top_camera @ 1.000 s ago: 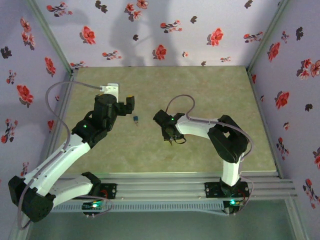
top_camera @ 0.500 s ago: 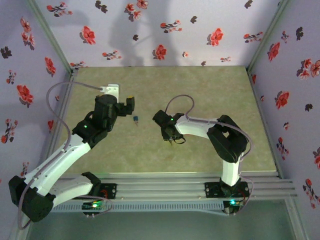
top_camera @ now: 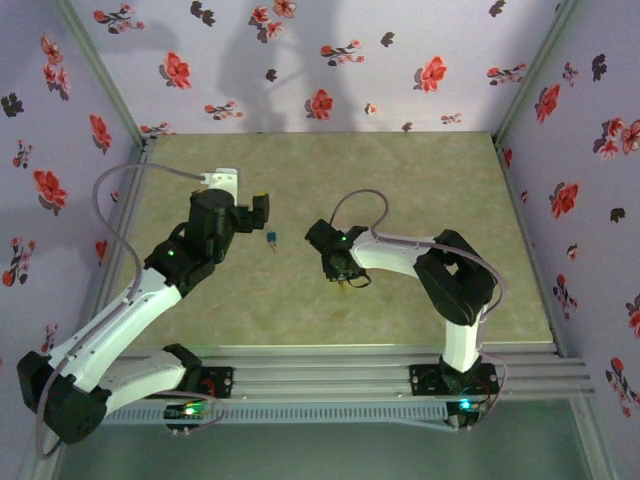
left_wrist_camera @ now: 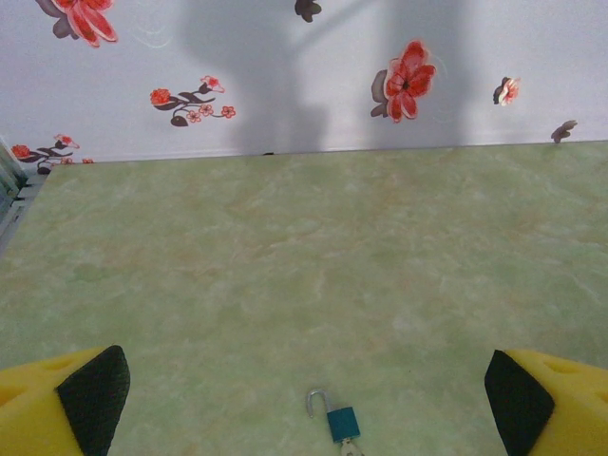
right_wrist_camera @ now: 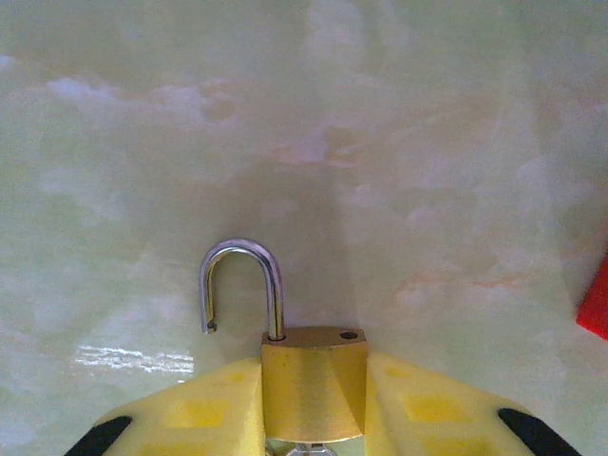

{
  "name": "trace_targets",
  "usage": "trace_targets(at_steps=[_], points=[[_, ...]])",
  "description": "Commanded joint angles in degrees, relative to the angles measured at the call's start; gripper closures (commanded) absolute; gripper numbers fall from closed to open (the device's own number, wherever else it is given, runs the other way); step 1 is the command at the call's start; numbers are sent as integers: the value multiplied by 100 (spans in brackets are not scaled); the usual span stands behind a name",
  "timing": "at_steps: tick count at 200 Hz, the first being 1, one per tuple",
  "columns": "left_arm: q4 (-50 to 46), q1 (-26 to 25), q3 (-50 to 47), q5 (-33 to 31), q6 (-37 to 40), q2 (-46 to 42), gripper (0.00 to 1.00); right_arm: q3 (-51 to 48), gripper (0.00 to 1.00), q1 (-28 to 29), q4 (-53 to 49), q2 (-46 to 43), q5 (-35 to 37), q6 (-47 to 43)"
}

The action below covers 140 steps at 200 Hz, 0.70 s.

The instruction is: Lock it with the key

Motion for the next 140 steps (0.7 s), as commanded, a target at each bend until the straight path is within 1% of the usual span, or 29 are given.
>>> trace_targets(at_steps=[1,34,104,140], points=[[170,29,-20,-152,57,-107,0,38,74,-72,124,217,16,-80],[169,32,-20,-150,65,-118,0,11,76,-75,177,159,-37,-136],[169,30,-24,-146,59,-112,0,-194,75,-111,510,-60,-330,-263],[174,35,-28,-153,64,-100,0,-336,75,-201,696,-213,-598,-320]])
